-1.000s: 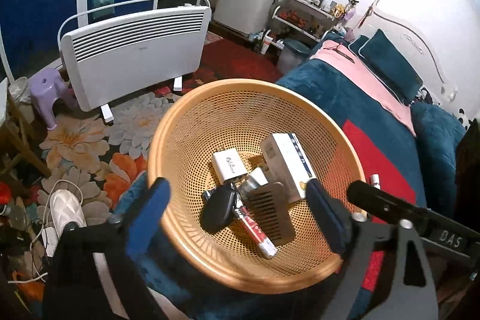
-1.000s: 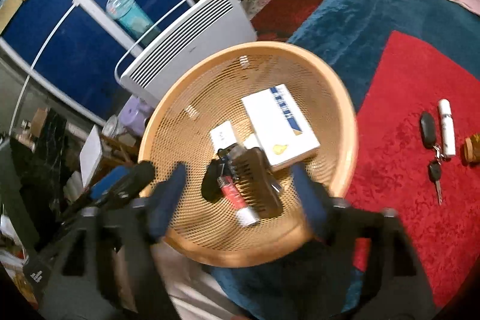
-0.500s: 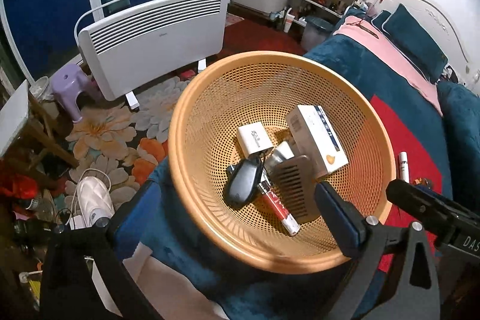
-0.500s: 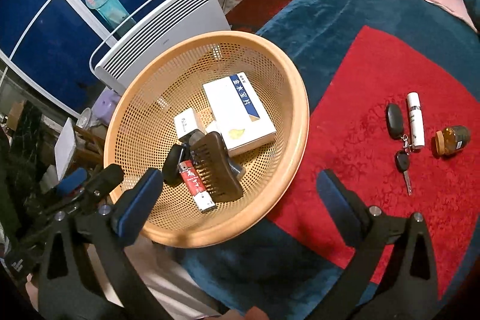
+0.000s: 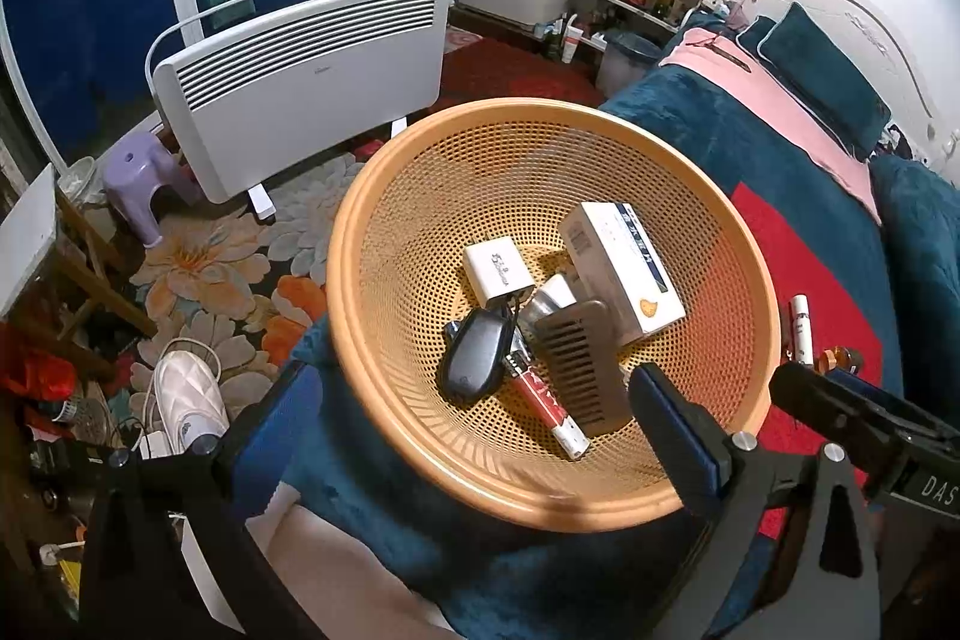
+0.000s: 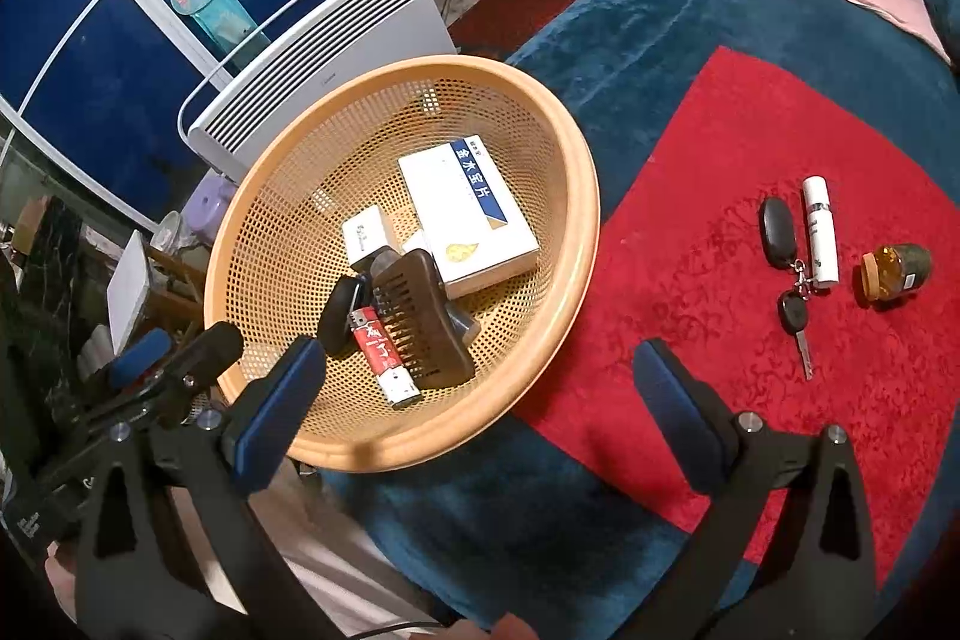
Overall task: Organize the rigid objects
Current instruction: 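Move both open grippers from the basket over the items on the bedspread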
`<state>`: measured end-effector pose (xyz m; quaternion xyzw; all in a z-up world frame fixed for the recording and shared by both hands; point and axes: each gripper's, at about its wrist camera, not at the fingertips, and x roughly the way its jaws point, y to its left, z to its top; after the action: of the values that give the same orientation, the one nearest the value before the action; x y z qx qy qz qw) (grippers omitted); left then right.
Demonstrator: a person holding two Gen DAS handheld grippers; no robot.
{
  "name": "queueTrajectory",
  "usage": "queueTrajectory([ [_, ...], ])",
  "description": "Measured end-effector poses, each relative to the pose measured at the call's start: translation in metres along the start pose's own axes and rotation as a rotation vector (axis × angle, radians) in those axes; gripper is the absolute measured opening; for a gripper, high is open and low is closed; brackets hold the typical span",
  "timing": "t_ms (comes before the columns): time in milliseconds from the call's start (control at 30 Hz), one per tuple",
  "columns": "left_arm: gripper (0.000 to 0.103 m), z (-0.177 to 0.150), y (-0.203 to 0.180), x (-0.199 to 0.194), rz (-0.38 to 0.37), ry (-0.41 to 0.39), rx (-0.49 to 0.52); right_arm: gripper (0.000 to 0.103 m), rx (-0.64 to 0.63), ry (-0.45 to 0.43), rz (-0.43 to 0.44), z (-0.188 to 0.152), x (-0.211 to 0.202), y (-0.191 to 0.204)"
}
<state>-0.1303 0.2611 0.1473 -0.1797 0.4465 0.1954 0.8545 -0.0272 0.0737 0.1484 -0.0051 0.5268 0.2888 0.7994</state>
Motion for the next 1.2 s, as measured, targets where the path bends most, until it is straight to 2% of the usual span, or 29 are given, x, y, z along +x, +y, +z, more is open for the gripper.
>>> queueTrajectory([
  [833, 0.102, -0.003, -0.032, -0.007, -0.009, 0.014, 0.056, 0.103, 0.043, -0.016, -0.003, -0.006, -0.016, -0.028],
  [1200, 0.102, -0.004, -0.065, -0.003, -0.033, 0.031, 0.119, 0.103, 0.090, -0.018, -0.023, -0.013, -0.024, -0.059],
])
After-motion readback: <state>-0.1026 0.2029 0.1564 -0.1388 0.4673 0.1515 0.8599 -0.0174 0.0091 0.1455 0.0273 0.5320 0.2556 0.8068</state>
